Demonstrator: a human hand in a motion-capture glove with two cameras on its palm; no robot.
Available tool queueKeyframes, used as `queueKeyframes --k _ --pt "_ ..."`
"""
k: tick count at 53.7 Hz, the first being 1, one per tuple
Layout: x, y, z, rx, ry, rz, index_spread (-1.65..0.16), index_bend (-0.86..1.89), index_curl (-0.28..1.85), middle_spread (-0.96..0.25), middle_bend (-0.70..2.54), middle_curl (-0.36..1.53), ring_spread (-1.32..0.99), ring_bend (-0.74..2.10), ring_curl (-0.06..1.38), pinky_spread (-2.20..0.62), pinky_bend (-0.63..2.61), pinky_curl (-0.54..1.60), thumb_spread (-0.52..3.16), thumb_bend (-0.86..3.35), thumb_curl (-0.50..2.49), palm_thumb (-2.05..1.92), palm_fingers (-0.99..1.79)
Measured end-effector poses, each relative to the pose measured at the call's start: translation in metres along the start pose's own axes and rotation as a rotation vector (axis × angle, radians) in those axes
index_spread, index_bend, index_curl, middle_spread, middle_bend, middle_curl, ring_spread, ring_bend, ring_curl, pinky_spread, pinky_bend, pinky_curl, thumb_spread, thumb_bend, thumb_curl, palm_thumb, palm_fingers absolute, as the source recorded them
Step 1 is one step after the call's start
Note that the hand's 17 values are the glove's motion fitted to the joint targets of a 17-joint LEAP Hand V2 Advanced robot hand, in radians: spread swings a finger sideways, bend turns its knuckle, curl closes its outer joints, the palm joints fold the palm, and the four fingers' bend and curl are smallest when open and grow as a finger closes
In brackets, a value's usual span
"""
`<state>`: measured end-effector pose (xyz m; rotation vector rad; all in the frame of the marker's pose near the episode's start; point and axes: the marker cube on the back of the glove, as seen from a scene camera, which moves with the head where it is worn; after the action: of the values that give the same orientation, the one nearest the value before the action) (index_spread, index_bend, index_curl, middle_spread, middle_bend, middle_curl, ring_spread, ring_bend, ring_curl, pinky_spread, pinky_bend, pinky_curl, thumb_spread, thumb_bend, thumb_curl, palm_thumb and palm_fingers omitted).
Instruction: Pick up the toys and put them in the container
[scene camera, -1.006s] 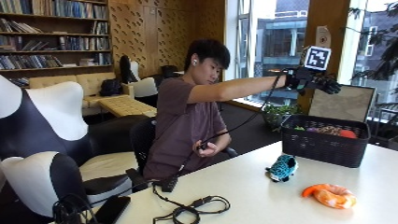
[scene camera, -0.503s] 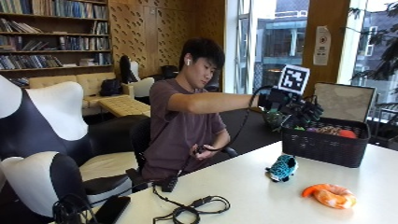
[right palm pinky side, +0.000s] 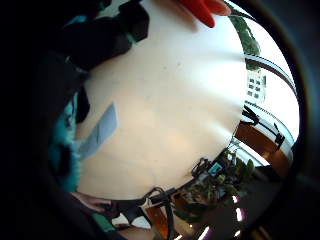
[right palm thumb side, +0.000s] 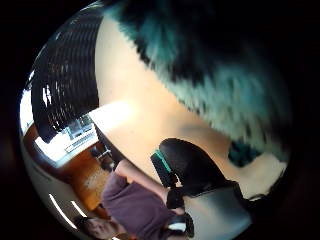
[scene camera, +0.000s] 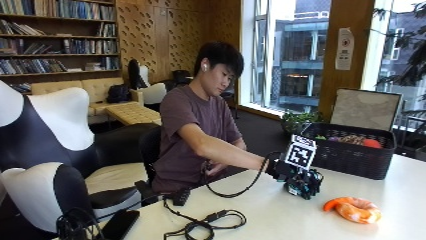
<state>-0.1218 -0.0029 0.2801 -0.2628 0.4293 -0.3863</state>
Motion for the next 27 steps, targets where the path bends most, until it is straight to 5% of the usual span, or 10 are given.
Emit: queueKeyframes --k 11,20,27 --pt "-0.014 -0.01 0.003 0.359 -0.227 -0.064 -0.18 0.17 0.15 -0.22 0.67 0.44 -0.24 0.87 0.41 -0.07 0.78 0.28 1.14 -0.02 0.32 0.0 0.53" --pt "-0.008 -0.025 -0.005 0.43 -0.131 -0.022 -0.24 0.43 0.24 -0.33 1.0 0.62 -0.39 1.16 0.54 -0.22 0.7 0.29 1.26 0.05 0.35 0.14 0.96" --pt "-0.029 -0.032 -0.034 0.298 -0.3 -0.058 -0.27 0.6 0.32 -0.34 1.11 0.71 -0.39 1.29 0.61 -0.31 0.89 0.38 1.14 0.13 0.47 0.37 1.2"
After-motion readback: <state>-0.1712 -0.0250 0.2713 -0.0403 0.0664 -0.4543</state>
